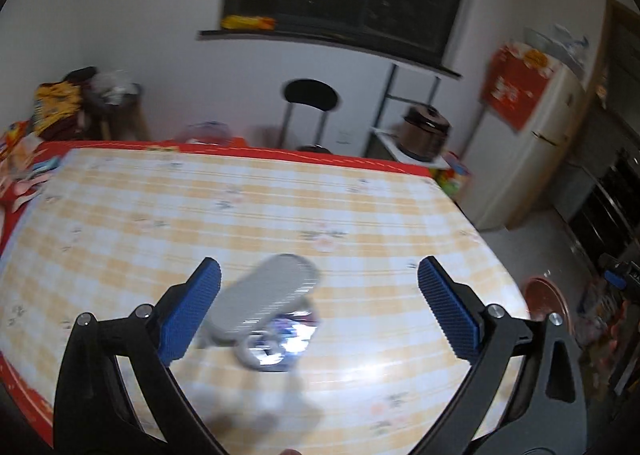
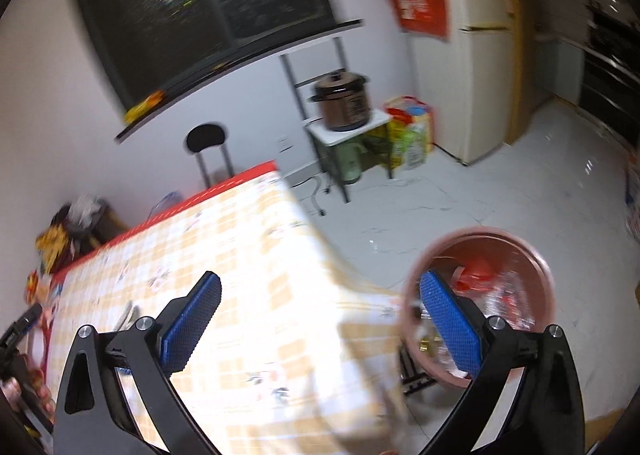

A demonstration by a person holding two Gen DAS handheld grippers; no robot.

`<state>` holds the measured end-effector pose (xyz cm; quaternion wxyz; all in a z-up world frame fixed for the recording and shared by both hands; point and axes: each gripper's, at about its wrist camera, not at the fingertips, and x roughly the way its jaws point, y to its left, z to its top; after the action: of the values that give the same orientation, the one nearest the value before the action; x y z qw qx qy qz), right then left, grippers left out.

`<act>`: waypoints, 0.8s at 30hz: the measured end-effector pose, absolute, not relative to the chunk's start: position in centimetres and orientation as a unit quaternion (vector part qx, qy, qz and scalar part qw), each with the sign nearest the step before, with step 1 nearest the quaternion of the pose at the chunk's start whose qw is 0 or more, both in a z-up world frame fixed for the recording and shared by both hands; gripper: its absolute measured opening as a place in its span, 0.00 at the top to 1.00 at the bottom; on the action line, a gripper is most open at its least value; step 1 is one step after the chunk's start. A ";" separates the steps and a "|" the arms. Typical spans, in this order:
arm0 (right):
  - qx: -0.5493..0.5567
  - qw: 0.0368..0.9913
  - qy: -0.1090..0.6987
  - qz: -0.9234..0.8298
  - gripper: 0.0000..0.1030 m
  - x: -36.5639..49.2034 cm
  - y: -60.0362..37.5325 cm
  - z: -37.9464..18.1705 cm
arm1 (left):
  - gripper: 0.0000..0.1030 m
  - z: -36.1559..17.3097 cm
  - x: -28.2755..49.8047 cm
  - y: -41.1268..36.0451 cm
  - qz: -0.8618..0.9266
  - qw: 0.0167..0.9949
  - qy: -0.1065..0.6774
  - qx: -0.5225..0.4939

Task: Collect trash
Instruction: 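Return both tools to the table toward the grey sponge and crushed can, then grasp the grey sponge with the left tool while the right tool approaches the blue can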

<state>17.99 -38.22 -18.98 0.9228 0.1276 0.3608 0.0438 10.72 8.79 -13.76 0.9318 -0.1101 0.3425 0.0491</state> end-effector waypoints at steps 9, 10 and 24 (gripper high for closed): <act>0.091 0.904 0.394 0.136 0.05 20.3 -25.8 -20.5 | 0.05 -15.7 6.6 17.0 0.098 0.921 0.355 -0.130; 0.086 0.898 0.404 0.148 0.05 20.5 -24.2 -21.0 | 0.06 -16.1 6.3 17.4 0.111 0.920 0.356 -0.122; 0.076 0.862 0.467 0.183 0.05 21.1 -11.4 -24.3 | 0.10 -24.3 12.0 13.2 0.001 0.900 0.434 0.032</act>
<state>21.13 -11.40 -24.30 0.8619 0.0761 0.4666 0.1835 12.02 13.19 -24.25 0.9003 0.0318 0.4341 0.0008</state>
